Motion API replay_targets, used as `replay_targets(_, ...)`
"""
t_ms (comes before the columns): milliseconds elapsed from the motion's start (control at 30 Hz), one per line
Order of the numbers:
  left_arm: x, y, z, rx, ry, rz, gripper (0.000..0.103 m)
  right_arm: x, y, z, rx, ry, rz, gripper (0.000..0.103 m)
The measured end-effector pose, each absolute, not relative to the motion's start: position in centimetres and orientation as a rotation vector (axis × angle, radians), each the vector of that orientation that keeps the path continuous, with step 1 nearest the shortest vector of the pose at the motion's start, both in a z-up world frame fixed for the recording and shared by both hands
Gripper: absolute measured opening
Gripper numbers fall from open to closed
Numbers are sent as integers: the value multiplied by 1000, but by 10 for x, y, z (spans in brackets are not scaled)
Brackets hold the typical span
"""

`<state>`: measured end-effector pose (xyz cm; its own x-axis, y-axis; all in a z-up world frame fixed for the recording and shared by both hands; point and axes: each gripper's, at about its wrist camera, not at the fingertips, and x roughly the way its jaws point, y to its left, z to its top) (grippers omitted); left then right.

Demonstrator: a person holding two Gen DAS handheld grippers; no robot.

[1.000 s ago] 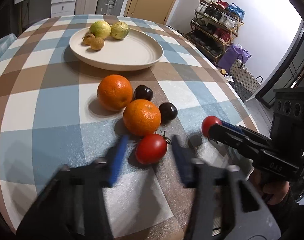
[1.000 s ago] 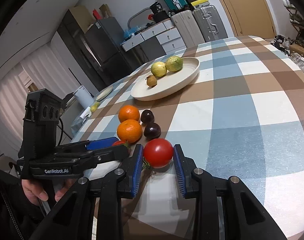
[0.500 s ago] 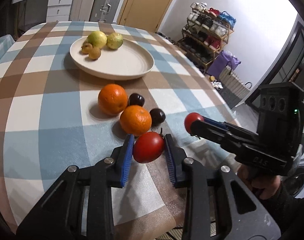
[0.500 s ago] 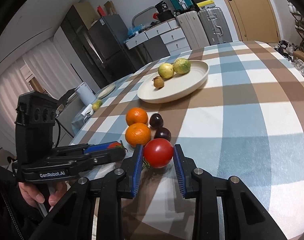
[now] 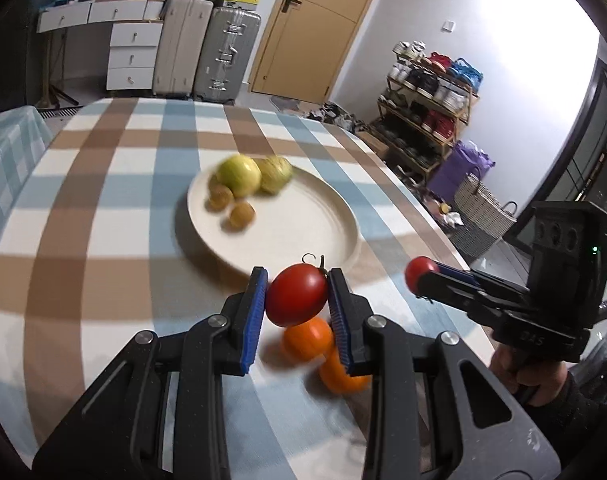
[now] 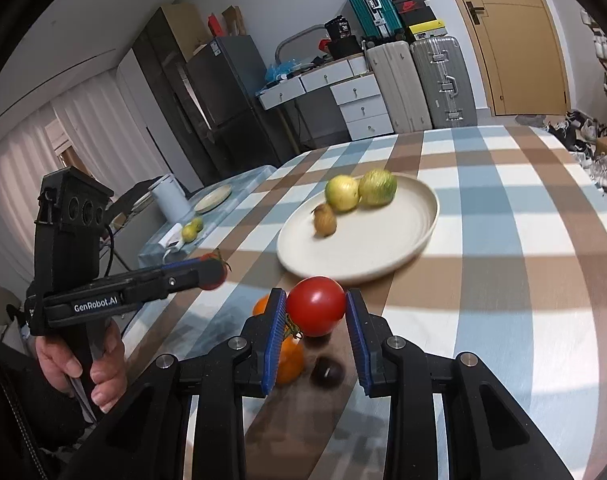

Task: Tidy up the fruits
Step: 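Carry both tomatoes over the cream plate and open both tools to release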

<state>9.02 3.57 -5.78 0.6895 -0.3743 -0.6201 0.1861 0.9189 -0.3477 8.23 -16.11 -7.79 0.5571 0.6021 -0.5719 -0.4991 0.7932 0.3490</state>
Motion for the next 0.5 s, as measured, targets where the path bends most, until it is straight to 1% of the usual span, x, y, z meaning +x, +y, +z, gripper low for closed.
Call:
replay_targets(233,147,43,-63,-232,765,-299,28,135,-150,-73,177,745,673,31)
replay_targets(500,193,50,-80,-246,784,-289,28,202,-126,-85,215,820,691,31)
